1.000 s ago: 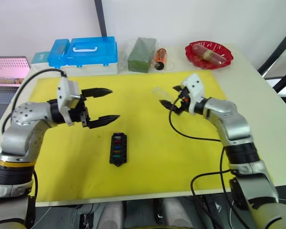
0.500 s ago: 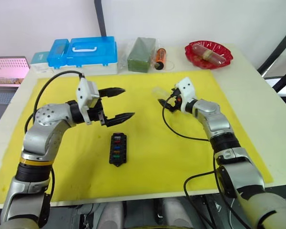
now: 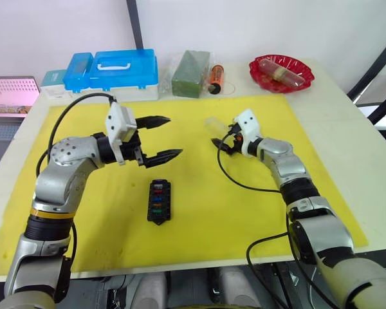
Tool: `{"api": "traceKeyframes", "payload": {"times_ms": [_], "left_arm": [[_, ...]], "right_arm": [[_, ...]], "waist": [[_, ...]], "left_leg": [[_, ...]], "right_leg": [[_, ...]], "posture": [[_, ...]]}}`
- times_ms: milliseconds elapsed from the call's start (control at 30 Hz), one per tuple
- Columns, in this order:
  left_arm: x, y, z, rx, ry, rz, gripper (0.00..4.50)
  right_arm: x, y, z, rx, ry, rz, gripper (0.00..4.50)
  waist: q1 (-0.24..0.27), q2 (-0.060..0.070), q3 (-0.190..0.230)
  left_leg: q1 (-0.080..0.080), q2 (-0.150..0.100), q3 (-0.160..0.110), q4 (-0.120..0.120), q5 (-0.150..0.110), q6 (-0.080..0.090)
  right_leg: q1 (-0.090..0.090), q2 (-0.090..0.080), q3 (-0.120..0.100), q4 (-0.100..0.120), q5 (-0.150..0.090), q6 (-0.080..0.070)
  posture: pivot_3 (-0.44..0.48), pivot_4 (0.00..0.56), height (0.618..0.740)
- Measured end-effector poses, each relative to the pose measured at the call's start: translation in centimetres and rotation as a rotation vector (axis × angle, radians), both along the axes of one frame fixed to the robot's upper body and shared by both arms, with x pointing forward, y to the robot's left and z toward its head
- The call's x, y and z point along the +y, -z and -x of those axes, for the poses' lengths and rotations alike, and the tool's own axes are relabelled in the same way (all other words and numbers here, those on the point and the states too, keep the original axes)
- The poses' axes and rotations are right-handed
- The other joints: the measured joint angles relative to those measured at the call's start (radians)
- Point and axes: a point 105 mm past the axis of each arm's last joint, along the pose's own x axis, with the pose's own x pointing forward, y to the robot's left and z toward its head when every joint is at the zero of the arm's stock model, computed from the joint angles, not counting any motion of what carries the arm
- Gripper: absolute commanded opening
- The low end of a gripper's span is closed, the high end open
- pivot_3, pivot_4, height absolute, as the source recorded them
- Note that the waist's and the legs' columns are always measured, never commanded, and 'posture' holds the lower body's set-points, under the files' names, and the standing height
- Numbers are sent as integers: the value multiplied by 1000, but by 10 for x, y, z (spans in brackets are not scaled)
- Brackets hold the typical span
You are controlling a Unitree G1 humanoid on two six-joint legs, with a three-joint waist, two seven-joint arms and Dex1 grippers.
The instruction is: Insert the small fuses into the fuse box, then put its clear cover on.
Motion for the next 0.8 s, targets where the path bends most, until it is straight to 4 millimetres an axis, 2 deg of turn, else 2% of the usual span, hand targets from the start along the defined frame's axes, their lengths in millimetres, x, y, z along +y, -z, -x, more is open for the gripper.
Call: {"api": "traceKeyframes", "payload": {"times_ms": [33,233,433,533,600,800], "left_arm": [[0,0,0,0,2,-2,4500],[0,1,0,-2,1,-11,4500],[0,1,0,-2,2,-12,4500],[1,3,1,4,1,-14,4500],[1,6,4,9,4,-18,4500],[8,22,21,67,33,-57,4500]], "right_arm": [[-1,1,0,3,3,2,3876],[0,-6,-4,-20,5,4,1871],[0,-6,-4,-19,4,4,1879],[2,-5,3,-20,-24,5,1879],[-2,-4,14,-6,-53,9,1879],[-29,-4,78,93,-136,56,1879]], "waist": [[0,0,0],[0,0,0],[0,0,0],[0,0,0],[2,0,0],[8,1,0]], "left_leg": [[0,0,0,0,0,0],[0,0,0,0,0,0],[0,0,0,0,0,0],[0,0,0,0,0,0],[0,0,-1,0,0,0],[-1,0,-1,0,0,0]], "right_leg": [[0,0,0,0,0,0],[0,0,0,0,0,0],[0,0,0,0,0,0],[0,0,0,0,0,0],[0,0,0,0,0,0],[1,-1,-1,0,0,0]], "posture": [[0,150,740],[0,150,740],[0,150,740],[0,150,740],[0,150,740],[0,150,740]]}}
